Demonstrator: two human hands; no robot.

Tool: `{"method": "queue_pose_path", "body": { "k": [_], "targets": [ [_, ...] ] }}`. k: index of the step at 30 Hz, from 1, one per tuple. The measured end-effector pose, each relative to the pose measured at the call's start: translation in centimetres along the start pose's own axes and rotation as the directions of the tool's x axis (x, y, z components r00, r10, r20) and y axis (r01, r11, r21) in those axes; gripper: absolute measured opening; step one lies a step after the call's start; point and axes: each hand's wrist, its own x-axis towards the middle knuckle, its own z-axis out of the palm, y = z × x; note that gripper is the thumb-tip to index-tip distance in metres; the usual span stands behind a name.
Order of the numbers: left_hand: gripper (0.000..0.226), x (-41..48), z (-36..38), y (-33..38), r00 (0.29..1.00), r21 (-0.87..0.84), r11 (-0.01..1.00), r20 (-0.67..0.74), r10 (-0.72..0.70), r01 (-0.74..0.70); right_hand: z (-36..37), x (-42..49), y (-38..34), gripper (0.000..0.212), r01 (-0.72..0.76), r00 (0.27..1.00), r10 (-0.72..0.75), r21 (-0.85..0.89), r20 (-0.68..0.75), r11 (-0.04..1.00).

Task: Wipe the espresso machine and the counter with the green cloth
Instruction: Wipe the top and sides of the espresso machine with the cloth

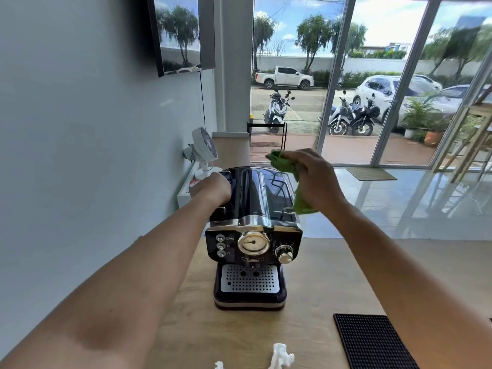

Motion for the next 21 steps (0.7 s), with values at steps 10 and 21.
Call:
{"method": "queue_pose_path", "body": {
  "k": [10, 21],
  "targets": [
    [0.064, 1.2, 1.2, -0.5, 0.997, 0.129, 0.990, -0.067, -0.050, 0.058, 8.3, 11.5, 3.3, 0.044, -0.025, 0.752, 0.113, -0.143, 0.649, 0.989],
    [0.064, 1.0, 1.1, -0.3, 0.996, 0.126, 0.989, -0.063, -0.067, 0.075, 7.8, 4.9, 10.3, 0.046, -0.587, 0.807, 0.536, 0.442, 0.250, 0.678]
  ]
}}
